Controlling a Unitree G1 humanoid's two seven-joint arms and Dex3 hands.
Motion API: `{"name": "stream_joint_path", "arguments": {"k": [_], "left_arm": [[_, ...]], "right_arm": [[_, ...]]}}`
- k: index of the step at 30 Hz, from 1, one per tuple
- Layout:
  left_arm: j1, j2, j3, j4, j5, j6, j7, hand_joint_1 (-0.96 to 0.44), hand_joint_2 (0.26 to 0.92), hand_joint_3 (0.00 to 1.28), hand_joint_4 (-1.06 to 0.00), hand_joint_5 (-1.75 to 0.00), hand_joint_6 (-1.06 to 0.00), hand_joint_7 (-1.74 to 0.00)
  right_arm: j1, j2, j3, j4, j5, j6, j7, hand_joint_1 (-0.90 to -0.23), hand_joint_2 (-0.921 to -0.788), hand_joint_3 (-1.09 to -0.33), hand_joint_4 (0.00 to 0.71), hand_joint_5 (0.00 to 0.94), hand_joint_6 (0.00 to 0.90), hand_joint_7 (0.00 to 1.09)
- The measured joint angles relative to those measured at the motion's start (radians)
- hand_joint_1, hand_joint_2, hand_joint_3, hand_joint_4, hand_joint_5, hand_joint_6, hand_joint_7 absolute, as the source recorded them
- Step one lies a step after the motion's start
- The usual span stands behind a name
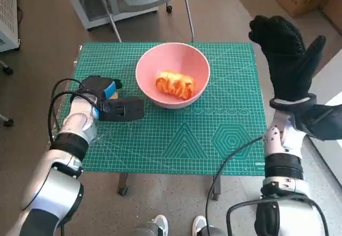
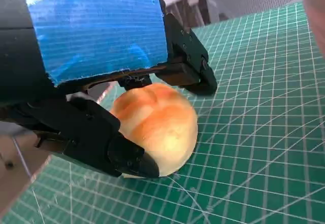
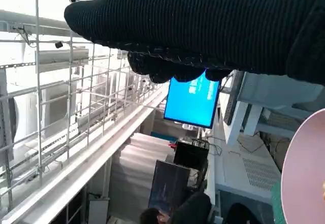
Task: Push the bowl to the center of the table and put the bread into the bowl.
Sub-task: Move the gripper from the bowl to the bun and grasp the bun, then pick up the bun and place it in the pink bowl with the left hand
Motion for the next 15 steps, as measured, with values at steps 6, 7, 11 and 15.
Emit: {"name": "stream_joint_path", "arguments": {"k": [6,7,11,15], "left_arm": [[0.0,0.014,0.011,-0.004,-0.012,-0.004,-0.006,0.0,0.912,0.22,-0.5,-1.5,-0.53,-1.13],[0.0,0.018,0.015,-0.005,-0.015,-0.004,-0.008,0.0,0.909,0.21,-0.51,-1.49,-0.55,-1.12],[0.0,0.038,0.036,-0.024,-0.036,-0.005,-0.025,0.0,0.911,0.15,-0.58,-1.41,-0.61,-1.07],[0.0,0.063,0.051,-0.068,-0.042,0.01,-0.051,0.0,0.918,0.13,-0.62,-1.37,-0.59,-1.07]], "right_arm": [[0.0,0.0,0.0,0.0,0.0,0.0,0.0,-0.659,-0.921,-0.654,0.259,0.002,0.381,0.0],[0.0,0.0,0.0,0.0,0.0,0.0,0.0,-0.659,-0.921,-0.654,0.26,0.002,0.381,0.0],[0.0,0.0,0.0,0.0,0.0,0.001,0.0,-0.659,-0.921,-0.654,0.259,0.001,0.382,0.0],[0.0,0.0,0.0,0.0,0.0,0.001,0.0,-0.659,-0.921,-0.653,0.26,0.001,0.382,0.0]]}}
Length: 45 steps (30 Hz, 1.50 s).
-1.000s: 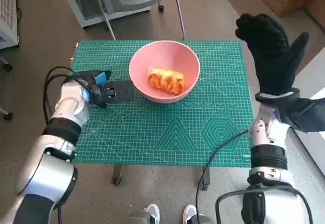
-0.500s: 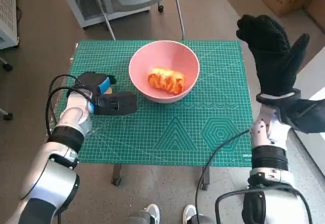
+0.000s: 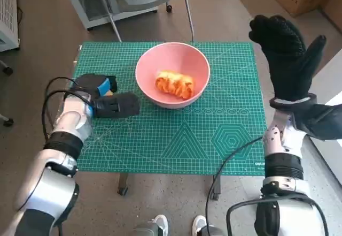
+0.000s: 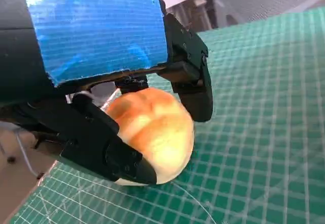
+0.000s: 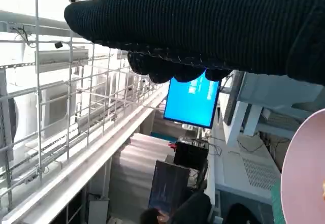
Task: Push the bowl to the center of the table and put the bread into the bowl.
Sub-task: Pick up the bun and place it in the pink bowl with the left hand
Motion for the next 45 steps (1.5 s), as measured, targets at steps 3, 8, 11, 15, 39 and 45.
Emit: {"name": "stream_joint_path", "arguments": {"k": [3,8,11,15,39,45], "left_arm": [[0.0,0.015,0.014,-0.043,0.0,0.022,-0.019,0.0,0.92,0.12,-0.63,-1.36,-0.6,-1.06],[0.006,0.052,0.055,-0.162,-0.015,0.045,-0.05,0.0,0.92,0.09,-0.66,-1.3,-0.63,-1.06],[0.016,0.087,0.088,-0.269,-0.031,0.055,-0.067,0.0,0.92,0.08,-0.67,-1.29,-0.64,-1.05],[0.027,0.124,0.134,-0.421,-0.035,0.078,-0.081,0.0,0.919,0.06,-0.7,-1.23,-0.65,-1.07],[-0.048,-0.007,0.176,-0.72,-0.05,0.063,-0.179,0.0,0.92,0.05,-0.69,-1.1,-0.66,-1.19],[-0.108,-0.09,0.152,-0.616,-0.07,0.015,-0.178,0.0,0.921,0.05,-0.71,-1.13,-0.63,-1.17]], "right_arm": [[0.0,0.0,0.0,0.0,0.0,0.0,0.0,-0.66,-0.921,-0.652,0.262,0.002,0.383,0.0],[0.0,0.001,-0.001,0.0,0.003,0.004,0.0,-0.658,-0.921,-0.65,0.266,0.003,0.385,0.0],[0.0,0.001,-0.001,0.0,0.005,0.007,0.0,-0.657,-0.921,-0.649,0.267,0.003,0.385,0.0],[0.0,0.001,-0.002,0.002,0.008,0.007,0.001,-0.657,-0.921,-0.649,0.267,0.003,0.386,0.0],[0.001,0.0,0.005,0.001,0.01,0.008,0.001,-0.668,-0.921,-0.647,0.274,0.003,0.385,0.0],[0.008,0.0,0.005,-0.02,0.012,0.009,0.001,-0.666,-0.921,-0.653,0.274,0.002,0.397,0.01]]}}
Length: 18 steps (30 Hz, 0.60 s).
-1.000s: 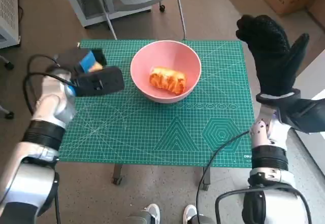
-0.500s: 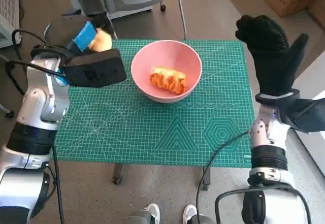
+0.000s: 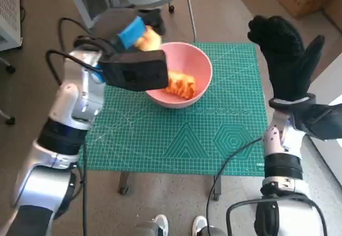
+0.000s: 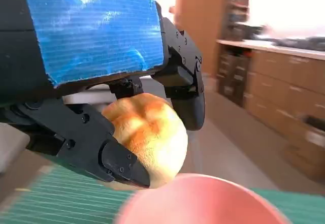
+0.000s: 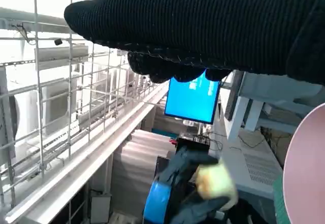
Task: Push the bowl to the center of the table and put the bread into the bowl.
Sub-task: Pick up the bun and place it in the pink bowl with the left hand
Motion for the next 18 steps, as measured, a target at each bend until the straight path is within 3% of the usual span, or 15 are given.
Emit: {"name": "stream_joint_path", "arguments": {"k": [15,18], "left_arm": [[-0.056,-0.112,-0.073,0.254,0.027,-0.08,0.077,0.0,0.92,0.08,-0.69,-1.21,-0.6,-1.15],[-0.065,-0.117,-0.069,0.295,0.012,-0.101,0.078,0.0,0.921,0.13,-0.66,-1.26,-0.51,-1.21]], "right_arm": [[0.051,-0.01,0.003,-0.091,0.006,0.023,-0.008,-0.644,-0.921,-0.668,0.247,0.0,0.409,0.01],[0.065,-0.01,0.006,-0.114,0.005,0.025,-0.02,-0.64,-0.921,-0.672,0.243,0.0,0.399,0.01]]}}
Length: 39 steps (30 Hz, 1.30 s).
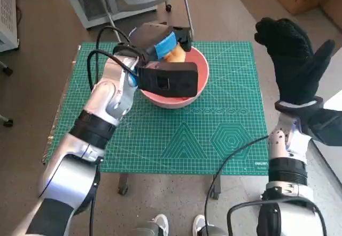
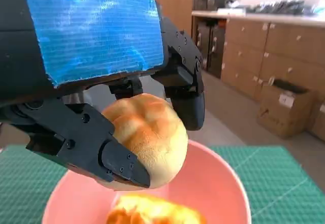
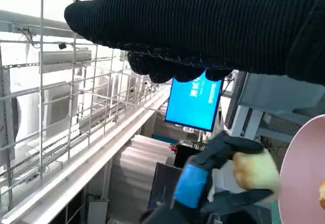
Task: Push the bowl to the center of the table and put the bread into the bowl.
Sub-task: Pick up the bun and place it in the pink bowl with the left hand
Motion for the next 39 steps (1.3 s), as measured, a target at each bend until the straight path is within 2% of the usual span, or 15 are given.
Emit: {"name": "stream_joint_path", "arguments": {"k": [2,3,4,5,7,8,11,14,18,28,34,39], "left_arm": [[-0.002,0.0,0.008,0.017,-0.018,-0.006,-0.007,0.0,0.921,0.2,-0.63,-1.3,-0.4,-1.31],[-0.003,0.0,0.01,0.023,-0.023,-0.007,-0.012,0.07,0.921,0.2,-0.61,-1.31,-0.35,-1.19],[-0.005,0.0,0.013,0.03,-0.031,-0.008,-0.023,0.01,0.877,0.16,-0.46,-0.98,-0.27,-0.91],[-0.007,0.0,0.017,0.034,-0.04,-0.008,-0.038,-0.03,0.856,0.12,-0.41,-0.67,-0.26,-0.67],[-0.01,0.0,0.023,0.04,-0.062,-0.006,-0.077,-0.08,0.834,0.08,-0.3,-0.35,-0.24,-0.43],[-0.01,0.0,0.025,0.041,-0.068,-0.004,-0.095,-0.12,0.823,0.06,-0.23,-0.22,-0.23,-0.33],[-0.011,0.0,0.026,0.041,-0.079,0.002,-0.131,-0.18,0.807,0.03,-0.1,-0.07,-0.22,-0.19],[-0.011,0.001,0.024,0.038,-0.083,0.01,-0.153,-0.23,0.797,0.02,-0.04,-0.02,-0.2,-0.14],[-0.011,0.012,0.004,0.027,-0.056,-0.006,-0.157,-0.28,0.78,0.0,0.0,0.0,-0.18,-0.1],[0.004,0.049,0.006,-0.03,-0.049,-0.041,-0.132,-0.31,0.768,0.0,0.0,0.0,-0.17,-0.08],[0.062,0.093,0.03,-0.119,-0.06,-0.078,-0.111,-0.33,0.764,0.0,0.0,0.0,-0.17,-0.07],[0.135,0.133,0.083,-0.193,-0.108,-0.145,-0.107,-0.41,0.778,0.01,0.0,0.0,-0.16,-0.05]], "right_arm": [[0.01,0.0,0.002,-0.015,-0.001,0.001,-0.008,-0.637,-0.921,-0.676,0.24,0.0,0.39,0.0],[0.013,-0.001,0.003,-0.019,-0.002,0.002,-0.012,-0.636,-0.921,-0.677,0.239,0.0,0.388,0.0],[0.016,-0.001,0.004,-0.024,-0.002,0.004,-0.016,-0.633,-0.921,-0.678,0.237,0.0,0.383,0.0],[0.018,-0.001,0.005,-0.028,-0.002,0.005,-0.019,-0.632,-0.921,-0.679,0.236,0.0,0.38,0.0],[0.023,-0.002,0.009,-0.038,-0.003,0.009,-0.027,-0.629,-0.921,-0.68,0.235,0.0,0.377,0.0],[0.025,-0.002,0.011,-0.042,-0.005,0.01,-0.032,-0.629,-0.921,-0.681,0.234,0.0,0.375,0.0],[0.031,-0.002,0.016,-0.052,-0.007,0.011,-0.041,-0.627,-0.921,-0.682,0.233,0.0,0.373,0.0],[0.034,-0.002,0.02,-0.058,-0.007,0.015,-0.05,-0.627,-0.921,-0.682,0.231,0.0,0.371,0.0],[0.036,-0.002,0.026,-0.059,-0.007,0.018,-0.055,-0.627,-0.921,-0.681,0.231,0.0,0.371,0.0],[0.035,-0.001,0.032,-0.055,-0.007,0.021,-0.056,-0.63,-0.921,-0.673,0.233,0.001,0.374,0.0],[0.035,0.0,0.038,-0.054,-0.007,0.021,-0.056,-0.634,-0.921,-0.665,0.237,0.003,0.391,0.01],[0.035,0.001,0.04,-0.054,-0.006,0.023,-0.055,-0.646,-0.921,-0.657,0.237,0.002,0.4,0.01]]}}
